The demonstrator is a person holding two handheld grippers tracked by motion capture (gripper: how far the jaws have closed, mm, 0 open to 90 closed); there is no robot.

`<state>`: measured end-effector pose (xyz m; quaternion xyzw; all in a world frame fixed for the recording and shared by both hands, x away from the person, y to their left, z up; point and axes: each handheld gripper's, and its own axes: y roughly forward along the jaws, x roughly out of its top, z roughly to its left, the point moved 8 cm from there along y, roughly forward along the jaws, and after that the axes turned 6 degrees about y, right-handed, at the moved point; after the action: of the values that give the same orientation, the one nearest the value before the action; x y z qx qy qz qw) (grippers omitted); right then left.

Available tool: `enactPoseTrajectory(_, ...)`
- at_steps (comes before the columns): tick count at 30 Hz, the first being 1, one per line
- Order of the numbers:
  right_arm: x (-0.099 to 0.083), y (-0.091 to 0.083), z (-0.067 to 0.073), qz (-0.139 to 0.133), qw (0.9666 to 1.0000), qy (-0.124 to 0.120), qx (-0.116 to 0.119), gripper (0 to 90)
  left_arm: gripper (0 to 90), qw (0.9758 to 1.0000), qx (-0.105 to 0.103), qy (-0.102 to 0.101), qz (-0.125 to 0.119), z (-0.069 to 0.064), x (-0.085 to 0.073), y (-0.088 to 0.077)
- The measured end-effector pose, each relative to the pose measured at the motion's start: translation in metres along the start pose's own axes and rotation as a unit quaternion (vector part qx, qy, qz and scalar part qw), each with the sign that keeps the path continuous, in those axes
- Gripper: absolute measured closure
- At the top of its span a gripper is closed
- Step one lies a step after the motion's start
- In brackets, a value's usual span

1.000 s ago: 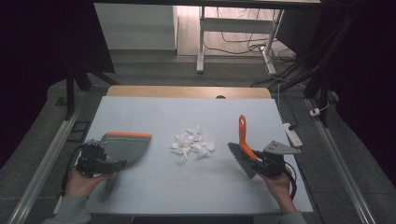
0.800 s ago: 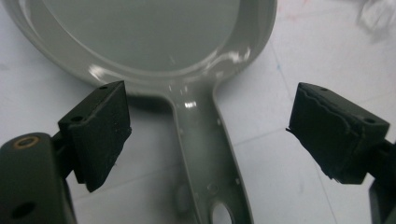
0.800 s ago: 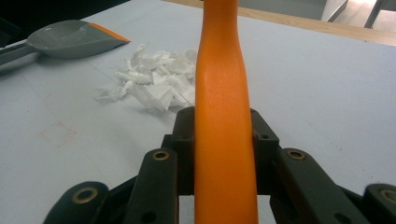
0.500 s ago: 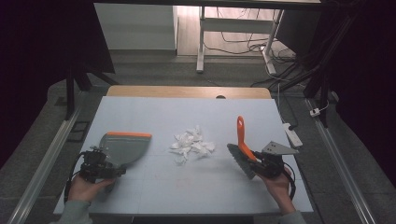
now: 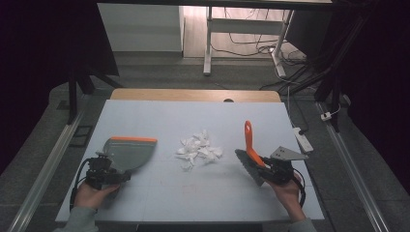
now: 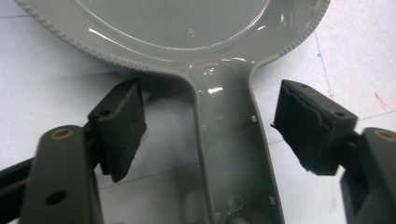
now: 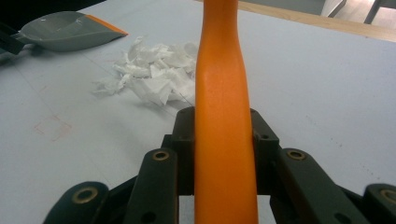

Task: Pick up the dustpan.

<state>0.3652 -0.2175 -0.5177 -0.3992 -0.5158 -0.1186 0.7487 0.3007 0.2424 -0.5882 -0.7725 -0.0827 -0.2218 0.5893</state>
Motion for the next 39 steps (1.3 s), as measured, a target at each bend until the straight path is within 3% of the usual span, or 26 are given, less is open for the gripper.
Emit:
enactPoseTrajectory(14, -0.001, 0.002, 0.000, 0.006, 1.0000, -0.001, -0.002, 70.1, 43.4, 0.9998, -0.010, -0.013, -0.006, 0.000, 0.002, 0.006)
enactPoseTrajectory(19, -0.002, 0.002, 0.000, 0.007, 1.0000, -0.001, -0.004, 70.1, 59.2, 0.9997, -0.013, -0.017, -0.014, 0.000, 0.003, 0.005)
enactPoseTrajectory(26, -0.002, 0.002, 0.000, 0.007, 1.0000, -0.004, -0.005, 70.1, 61.0, 0.9993, -0.018, -0.022, -0.024, 0.003, 0.003, 0.005)
enactPoseTrajectory(39, -0.001, 0.001, 0.000, 0.003, 1.0000, -0.003, -0.006, 70.1, 61.3, 0.9988, -0.014, 0.006, -0.046, 0.015, 0.002, -0.001)
